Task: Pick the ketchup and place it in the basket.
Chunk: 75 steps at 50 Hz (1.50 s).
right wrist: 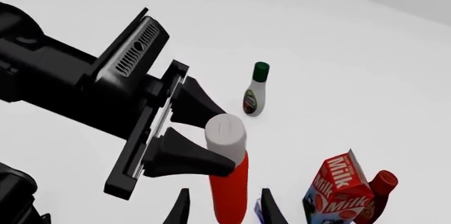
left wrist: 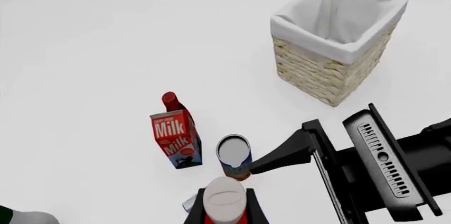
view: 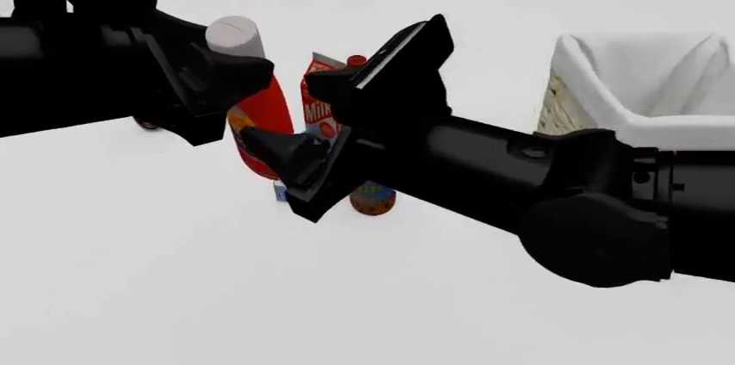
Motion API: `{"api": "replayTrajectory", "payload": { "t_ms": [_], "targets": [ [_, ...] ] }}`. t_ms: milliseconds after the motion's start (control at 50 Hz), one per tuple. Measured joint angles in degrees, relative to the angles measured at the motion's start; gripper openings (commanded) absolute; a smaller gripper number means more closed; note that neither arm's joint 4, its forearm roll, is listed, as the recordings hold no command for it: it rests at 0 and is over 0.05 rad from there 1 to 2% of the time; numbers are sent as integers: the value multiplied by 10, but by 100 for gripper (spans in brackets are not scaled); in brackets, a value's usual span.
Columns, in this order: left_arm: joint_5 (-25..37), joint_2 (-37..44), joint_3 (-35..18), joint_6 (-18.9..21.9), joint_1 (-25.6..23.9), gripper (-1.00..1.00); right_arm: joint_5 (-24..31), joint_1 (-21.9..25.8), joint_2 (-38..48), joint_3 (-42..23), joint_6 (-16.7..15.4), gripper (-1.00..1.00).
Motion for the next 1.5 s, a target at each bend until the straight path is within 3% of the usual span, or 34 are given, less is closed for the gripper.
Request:
{"api": "replayTrajectory", "payload": {
  "t_ms": [1020,1040,1480,1500],
  "targets": [
    [26,-13,-10,-19,-15,-100,-27,-4,82,-34,5,100],
    [27,-14,-10,-19,-15,-100,-28,-4,83,-34,5,-100],
    [23,-4,-14,-36,-20,-100,-37,-9,87,-30,1,-100],
    [23,-4,-14,-36,-20,100,-37,-9,86,-29,1,-100]
  ]
}}
